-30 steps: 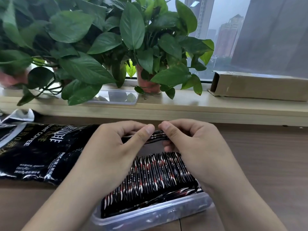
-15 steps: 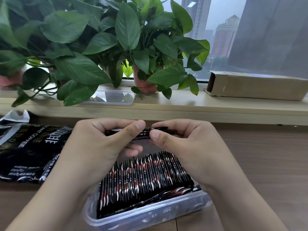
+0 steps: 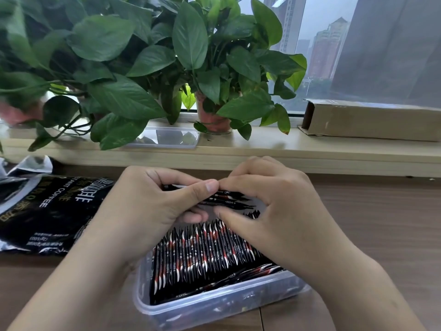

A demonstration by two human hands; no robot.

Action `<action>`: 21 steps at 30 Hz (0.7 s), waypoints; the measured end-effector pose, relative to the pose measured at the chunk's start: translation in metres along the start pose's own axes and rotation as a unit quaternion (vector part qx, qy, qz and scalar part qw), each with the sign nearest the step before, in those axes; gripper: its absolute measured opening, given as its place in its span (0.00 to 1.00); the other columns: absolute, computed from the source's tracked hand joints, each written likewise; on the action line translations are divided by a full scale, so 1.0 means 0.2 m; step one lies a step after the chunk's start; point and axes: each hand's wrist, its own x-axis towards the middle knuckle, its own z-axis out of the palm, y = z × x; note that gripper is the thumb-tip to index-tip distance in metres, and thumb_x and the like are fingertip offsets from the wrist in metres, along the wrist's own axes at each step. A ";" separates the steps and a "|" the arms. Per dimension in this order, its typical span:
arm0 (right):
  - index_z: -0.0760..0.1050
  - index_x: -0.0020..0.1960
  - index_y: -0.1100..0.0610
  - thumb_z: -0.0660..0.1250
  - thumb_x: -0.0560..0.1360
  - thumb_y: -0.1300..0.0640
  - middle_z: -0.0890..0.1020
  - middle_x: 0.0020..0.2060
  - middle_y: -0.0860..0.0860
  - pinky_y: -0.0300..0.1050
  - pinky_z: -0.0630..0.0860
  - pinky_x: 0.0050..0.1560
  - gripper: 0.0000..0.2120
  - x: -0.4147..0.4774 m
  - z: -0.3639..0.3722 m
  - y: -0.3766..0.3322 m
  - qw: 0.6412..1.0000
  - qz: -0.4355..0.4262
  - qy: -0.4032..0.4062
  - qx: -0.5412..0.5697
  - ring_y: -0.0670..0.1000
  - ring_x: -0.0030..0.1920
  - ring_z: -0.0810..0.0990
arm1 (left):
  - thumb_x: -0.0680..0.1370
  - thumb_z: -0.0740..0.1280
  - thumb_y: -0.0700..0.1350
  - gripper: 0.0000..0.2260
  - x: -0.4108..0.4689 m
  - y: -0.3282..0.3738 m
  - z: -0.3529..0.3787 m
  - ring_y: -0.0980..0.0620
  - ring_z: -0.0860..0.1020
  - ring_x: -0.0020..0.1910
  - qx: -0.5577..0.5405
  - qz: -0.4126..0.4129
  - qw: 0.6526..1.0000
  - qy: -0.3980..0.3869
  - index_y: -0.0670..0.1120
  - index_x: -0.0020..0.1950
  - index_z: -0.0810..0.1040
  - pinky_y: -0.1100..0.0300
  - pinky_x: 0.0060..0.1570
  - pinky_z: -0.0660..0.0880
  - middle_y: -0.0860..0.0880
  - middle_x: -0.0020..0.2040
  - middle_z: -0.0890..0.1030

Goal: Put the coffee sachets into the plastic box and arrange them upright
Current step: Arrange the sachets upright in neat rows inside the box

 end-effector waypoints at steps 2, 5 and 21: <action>0.87 0.49 0.53 0.76 0.69 0.56 0.82 0.40 0.45 0.44 0.78 0.43 0.09 0.00 0.00 0.00 1.000 -0.011 0.004 -0.001 0.46 0.42 0.80 | 0.64 0.77 0.45 0.08 0.00 0.00 0.00 0.55 0.79 0.22 0.009 0.003 1.000 -0.003 0.42 0.38 0.88 0.67 0.26 0.79 0.41 0.27 0.83; 0.86 0.44 0.54 0.74 0.69 0.55 0.82 0.38 0.46 0.46 0.78 0.40 0.05 0.00 0.00 -0.02 1.000 -0.010 -0.016 -0.004 0.47 0.39 0.80 | 0.65 0.77 0.48 0.08 -0.01 -0.01 0.00 0.54 0.78 0.22 0.035 0.019 0.999 -0.006 0.43 0.37 0.88 0.68 0.26 0.77 0.41 0.27 0.83; 0.81 0.29 0.52 0.75 0.66 0.54 0.82 0.23 0.46 0.39 0.74 0.30 0.08 -0.01 -0.31 0.07 0.952 0.289 -0.051 -0.092 0.42 0.24 0.79 | 0.76 0.70 0.49 0.03 0.05 -0.02 -0.03 0.59 0.84 0.40 0.311 0.234 0.921 0.026 0.55 0.45 0.84 0.52 0.46 0.82 0.58 0.39 0.86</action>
